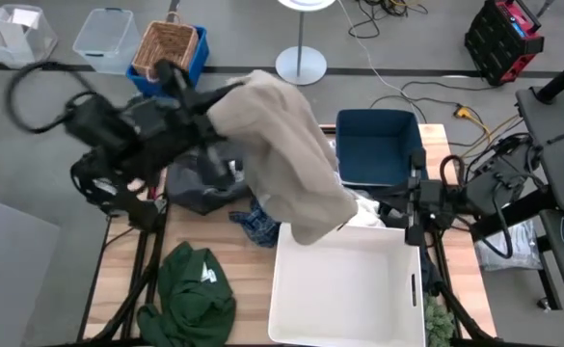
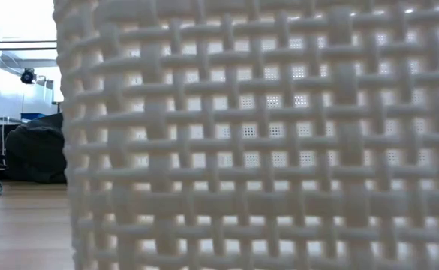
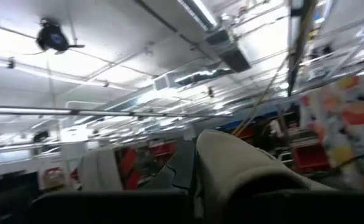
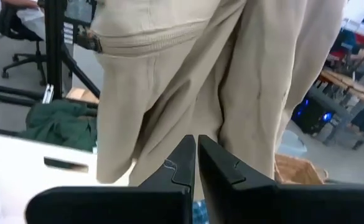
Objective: Sort clothes
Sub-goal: Put the brown shorts into the white bin
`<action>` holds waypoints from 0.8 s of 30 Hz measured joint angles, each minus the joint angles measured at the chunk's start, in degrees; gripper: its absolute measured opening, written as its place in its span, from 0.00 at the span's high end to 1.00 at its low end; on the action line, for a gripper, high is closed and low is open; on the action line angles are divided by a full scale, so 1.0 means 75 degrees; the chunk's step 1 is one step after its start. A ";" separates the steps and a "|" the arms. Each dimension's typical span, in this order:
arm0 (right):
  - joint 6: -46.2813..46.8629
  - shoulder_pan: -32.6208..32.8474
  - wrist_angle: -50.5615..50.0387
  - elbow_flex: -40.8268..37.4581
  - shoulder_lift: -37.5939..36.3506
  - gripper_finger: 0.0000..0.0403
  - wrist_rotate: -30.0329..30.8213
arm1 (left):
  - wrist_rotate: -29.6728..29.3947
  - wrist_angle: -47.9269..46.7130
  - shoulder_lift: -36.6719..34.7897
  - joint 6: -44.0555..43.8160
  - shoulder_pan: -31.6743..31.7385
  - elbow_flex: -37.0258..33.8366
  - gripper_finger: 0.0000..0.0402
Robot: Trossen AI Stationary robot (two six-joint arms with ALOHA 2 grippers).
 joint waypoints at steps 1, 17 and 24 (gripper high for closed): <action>0.0126 0.0002 -0.0185 0.0000 -0.0066 0.97 0.0001 | 0.0065 0.0020 0.0039 -0.0089 0.0230 0.0000 0.97; 0.1473 0.0017 -0.2447 0.0003 -0.1177 0.97 -0.0183 | 0.4408 0.1218 0.1274 -0.5243 0.4739 0.0003 0.98; 0.1475 0.0020 -0.2537 0.0003 -0.1319 0.97 -0.0769 | 0.5537 0.2378 0.2418 -0.7967 0.6160 0.0000 0.98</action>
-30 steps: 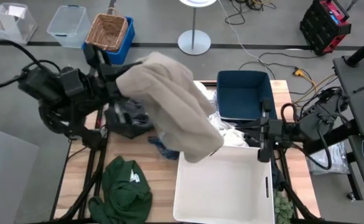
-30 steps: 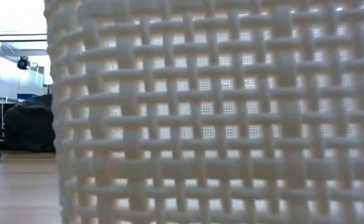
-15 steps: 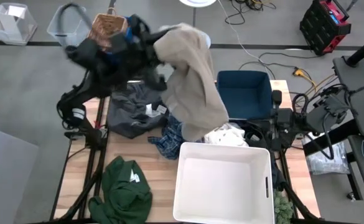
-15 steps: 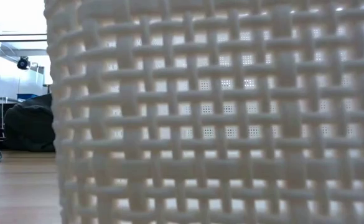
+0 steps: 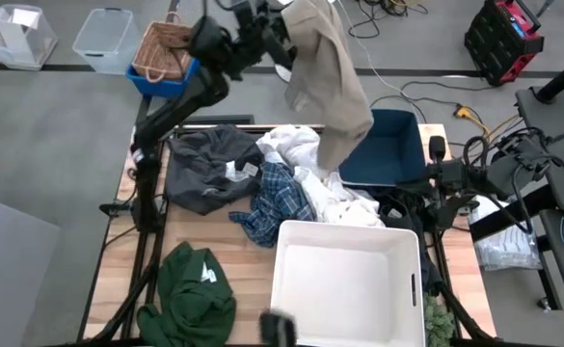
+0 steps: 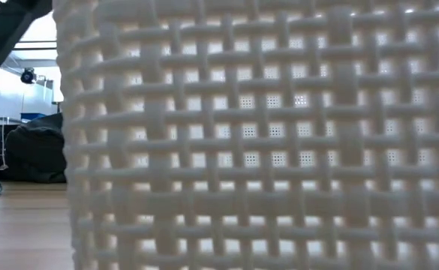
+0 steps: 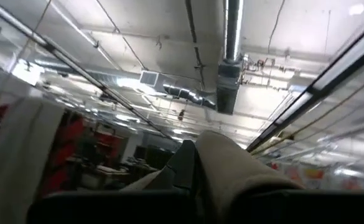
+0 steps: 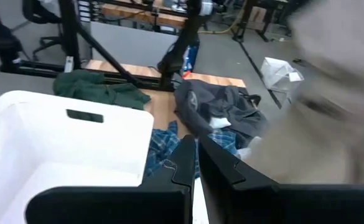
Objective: Sort clothes
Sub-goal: Put the brown shorts into the white bin
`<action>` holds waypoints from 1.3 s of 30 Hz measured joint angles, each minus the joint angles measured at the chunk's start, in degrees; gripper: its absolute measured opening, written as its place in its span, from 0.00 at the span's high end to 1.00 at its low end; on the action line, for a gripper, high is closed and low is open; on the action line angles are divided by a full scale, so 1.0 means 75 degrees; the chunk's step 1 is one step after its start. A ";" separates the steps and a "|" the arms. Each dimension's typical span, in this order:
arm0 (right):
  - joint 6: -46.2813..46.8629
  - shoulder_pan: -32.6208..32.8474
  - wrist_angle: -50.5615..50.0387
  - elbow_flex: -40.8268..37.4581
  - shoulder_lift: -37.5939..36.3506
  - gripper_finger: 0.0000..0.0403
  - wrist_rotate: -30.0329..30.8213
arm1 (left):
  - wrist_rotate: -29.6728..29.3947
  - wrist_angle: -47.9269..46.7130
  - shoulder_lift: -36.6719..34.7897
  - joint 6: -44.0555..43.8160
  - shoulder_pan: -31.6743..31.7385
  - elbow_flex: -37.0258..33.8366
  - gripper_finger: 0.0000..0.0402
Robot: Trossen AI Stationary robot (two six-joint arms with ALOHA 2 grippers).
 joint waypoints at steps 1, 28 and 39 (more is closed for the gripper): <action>0.0002 0.0000 -0.0015 0.0000 0.0000 0.97 -0.0056 | 0.0092 0.0157 0.0173 -0.0468 0.0148 0.0000 0.98; 0.0322 0.0000 -0.0953 -0.0009 0.0020 0.97 -0.0164 | 0.4814 0.2656 0.0278 -0.4997 0.0032 0.0000 0.98; 0.0294 -0.0003 -0.0837 -0.0015 0.0018 0.97 0.0374 | 0.2197 -0.1297 -0.1196 -0.0888 -0.2054 0.0000 0.98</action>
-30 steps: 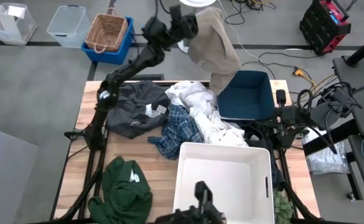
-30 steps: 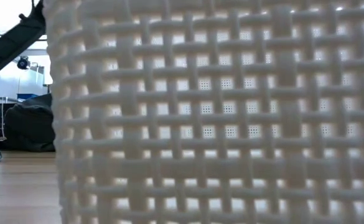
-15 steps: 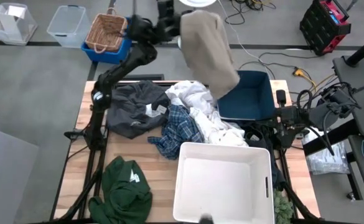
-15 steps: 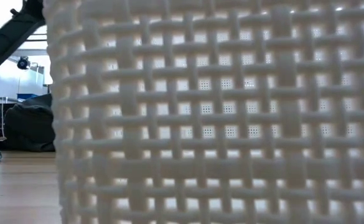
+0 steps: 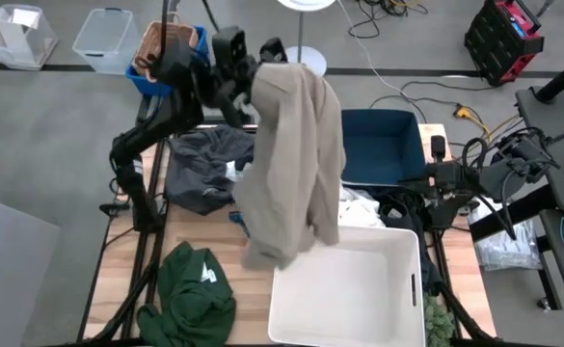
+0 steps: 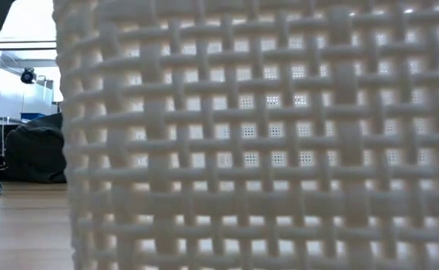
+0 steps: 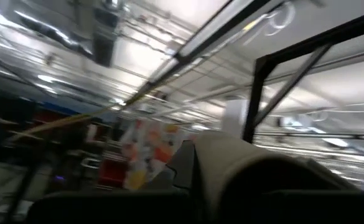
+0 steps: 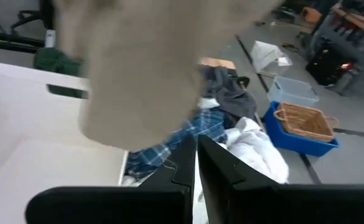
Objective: Sort clothes
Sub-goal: Put the brown shorts into the white bin
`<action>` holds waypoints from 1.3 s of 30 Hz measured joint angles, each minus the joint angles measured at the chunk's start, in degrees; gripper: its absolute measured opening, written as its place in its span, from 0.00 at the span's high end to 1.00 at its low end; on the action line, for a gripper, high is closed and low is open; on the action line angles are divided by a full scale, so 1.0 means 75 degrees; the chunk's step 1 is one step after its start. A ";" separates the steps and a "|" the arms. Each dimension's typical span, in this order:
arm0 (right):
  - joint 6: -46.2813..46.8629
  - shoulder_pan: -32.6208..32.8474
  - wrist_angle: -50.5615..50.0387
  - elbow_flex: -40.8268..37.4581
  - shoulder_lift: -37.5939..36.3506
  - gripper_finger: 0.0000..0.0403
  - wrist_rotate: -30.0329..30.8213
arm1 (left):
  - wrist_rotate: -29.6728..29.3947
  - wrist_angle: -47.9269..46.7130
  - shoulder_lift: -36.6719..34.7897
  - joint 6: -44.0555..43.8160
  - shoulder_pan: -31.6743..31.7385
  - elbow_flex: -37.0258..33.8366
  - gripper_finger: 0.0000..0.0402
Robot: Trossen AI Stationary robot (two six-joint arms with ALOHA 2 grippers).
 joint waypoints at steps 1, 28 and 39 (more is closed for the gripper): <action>-0.0034 0.0000 0.0000 0.0000 -0.0004 0.97 0.0118 | -0.0311 -0.0058 -0.0018 0.0289 -0.0184 -0.0002 0.98; 0.0318 -0.0003 -0.0024 0.0000 -0.0239 0.97 0.0535 | -0.2922 0.0425 0.0132 0.1942 -0.3425 -0.0003 0.97; 0.0514 -0.0003 -0.0032 -0.0003 -0.0189 0.97 0.0521 | -0.4029 -0.0542 0.0464 0.2043 -0.3514 -0.0105 0.94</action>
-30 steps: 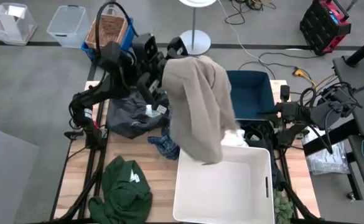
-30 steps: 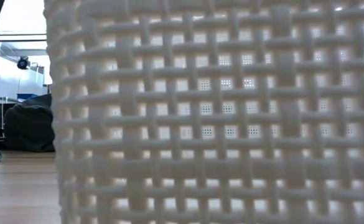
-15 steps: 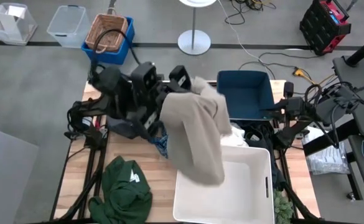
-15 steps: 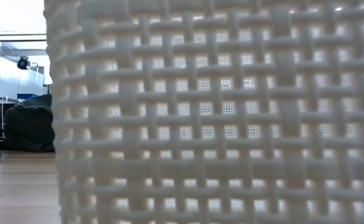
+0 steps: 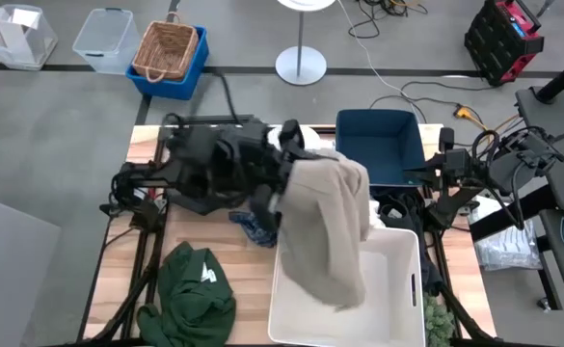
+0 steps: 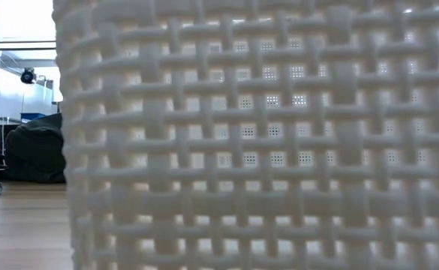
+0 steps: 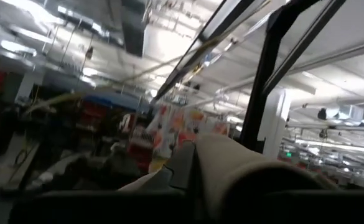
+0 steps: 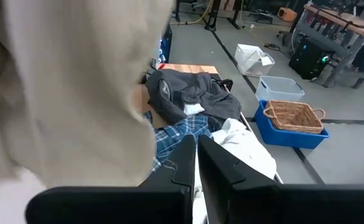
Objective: Sort clothes
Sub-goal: Put the brown shorts into the white bin
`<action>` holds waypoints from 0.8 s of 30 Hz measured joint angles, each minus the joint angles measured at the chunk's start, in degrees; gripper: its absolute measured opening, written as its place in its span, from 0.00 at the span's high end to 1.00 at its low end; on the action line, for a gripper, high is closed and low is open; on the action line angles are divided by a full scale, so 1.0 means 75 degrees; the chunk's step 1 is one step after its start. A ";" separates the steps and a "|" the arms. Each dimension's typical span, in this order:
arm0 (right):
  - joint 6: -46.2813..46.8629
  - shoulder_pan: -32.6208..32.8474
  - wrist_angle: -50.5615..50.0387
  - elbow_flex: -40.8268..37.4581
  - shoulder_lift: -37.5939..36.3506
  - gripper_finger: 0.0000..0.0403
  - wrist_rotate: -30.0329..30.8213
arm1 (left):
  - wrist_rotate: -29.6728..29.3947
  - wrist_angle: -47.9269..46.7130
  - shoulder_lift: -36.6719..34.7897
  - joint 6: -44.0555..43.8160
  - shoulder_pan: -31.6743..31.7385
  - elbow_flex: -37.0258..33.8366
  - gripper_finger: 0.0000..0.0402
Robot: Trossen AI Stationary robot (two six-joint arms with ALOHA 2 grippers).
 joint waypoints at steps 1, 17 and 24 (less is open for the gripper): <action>0.0000 0.0002 -0.0001 -0.0002 0.0002 0.97 -0.0001 | -0.0013 -0.0044 0.0084 -0.0073 0.0000 0.0000 0.93; 0.0194 0.0000 -0.0094 -0.0140 0.0013 0.97 -0.0013 | 0.0389 -0.4305 0.0143 -0.0758 -0.0076 0.0102 0.56; 0.0276 0.0000 -0.0074 -0.0346 0.0016 0.97 -0.0013 | 0.0153 -0.7565 0.0103 -0.0839 -0.0064 0.0108 0.49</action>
